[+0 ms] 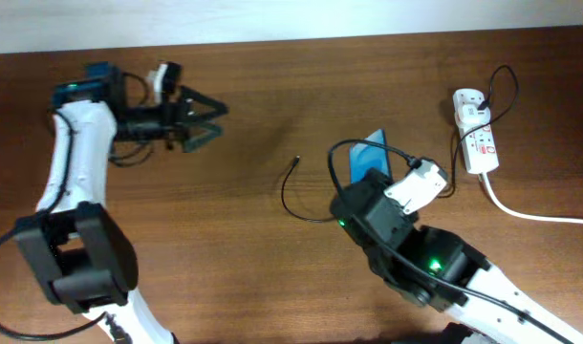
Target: Plug charger to phone and switch on socket
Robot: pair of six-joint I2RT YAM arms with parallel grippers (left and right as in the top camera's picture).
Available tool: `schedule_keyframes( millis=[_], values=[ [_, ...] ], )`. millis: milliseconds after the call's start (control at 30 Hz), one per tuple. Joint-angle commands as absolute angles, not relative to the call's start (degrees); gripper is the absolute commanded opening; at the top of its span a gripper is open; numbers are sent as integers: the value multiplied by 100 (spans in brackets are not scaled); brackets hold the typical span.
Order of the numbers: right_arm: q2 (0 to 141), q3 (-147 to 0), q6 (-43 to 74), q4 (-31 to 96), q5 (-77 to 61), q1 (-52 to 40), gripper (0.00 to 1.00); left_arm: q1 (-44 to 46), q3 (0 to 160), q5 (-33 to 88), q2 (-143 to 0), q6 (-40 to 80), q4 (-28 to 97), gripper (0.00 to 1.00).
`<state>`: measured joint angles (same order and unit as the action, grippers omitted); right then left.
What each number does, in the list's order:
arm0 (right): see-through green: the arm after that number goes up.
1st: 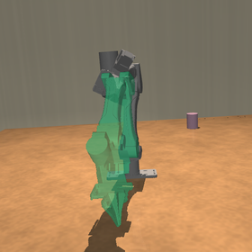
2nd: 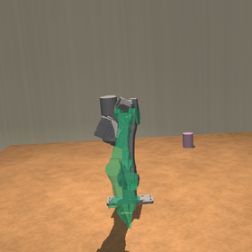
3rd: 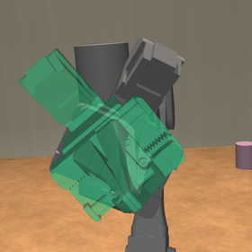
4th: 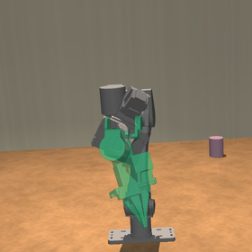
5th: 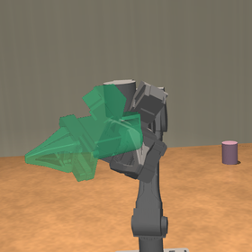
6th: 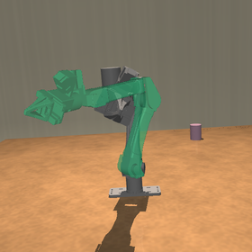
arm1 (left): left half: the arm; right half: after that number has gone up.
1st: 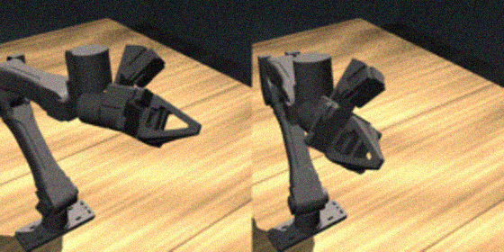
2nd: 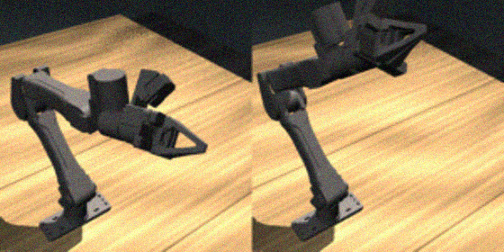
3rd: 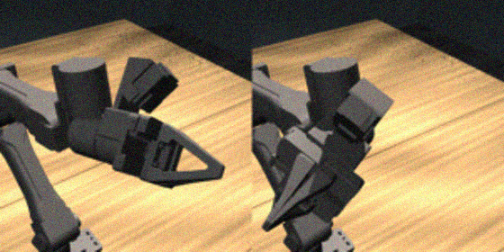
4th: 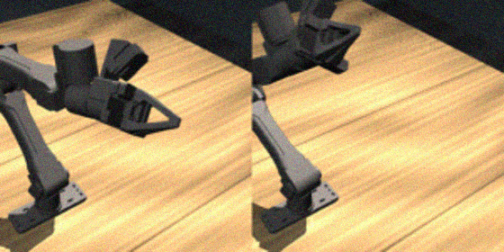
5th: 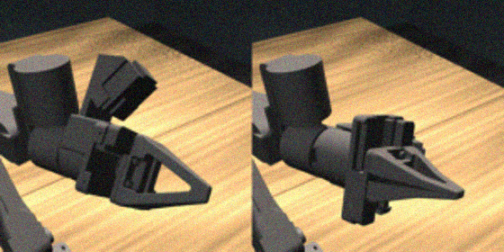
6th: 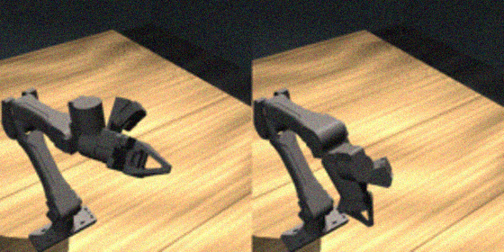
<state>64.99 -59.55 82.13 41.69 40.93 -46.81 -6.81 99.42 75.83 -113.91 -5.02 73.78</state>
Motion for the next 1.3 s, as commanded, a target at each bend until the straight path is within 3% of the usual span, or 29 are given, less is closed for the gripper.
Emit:
schedule_keyframes(
  millis=[0,267,433,533,667,867,1067,1167,1267],
  values=[
    [6643,-5979,8604,3732,4209,-4674,4,-202,9891,7649,-11334,1216,7247,99],
    [6665,-5979,8602,3835,3887,-4674,4,113,9891,5083,-11334,1249,7352,99],
    [6665,-5979,8597,3835,3487,-4674,4,108,9891,5140,-11334,4967,7332,99],
    [6672,-5979,8600,3833,3492,-4674,4,108,9891,5113,-11334,5054,7330,99],
    [6757,-5979,8580,3695,3148,-4674,4,108,9891,3887,-11334,4925,7524,99],
    [7046,-5979,6949,3227,2867,-4681,4,108,9891,3785,-11334,4925,7524,99],
    [7363,-5979,6904,2952,2591,-4678,4,108,9891,3511,-11334,4928,7522,99],
    [7736,-5979,5435,2126,1691,-4678,4,108,9891,3509,-11334,5631,7456,99],
    [7846,-5979,5142,1981,1562,-4678,4,108,9891,3507,-11334,5631,7459,99]
  ],
)
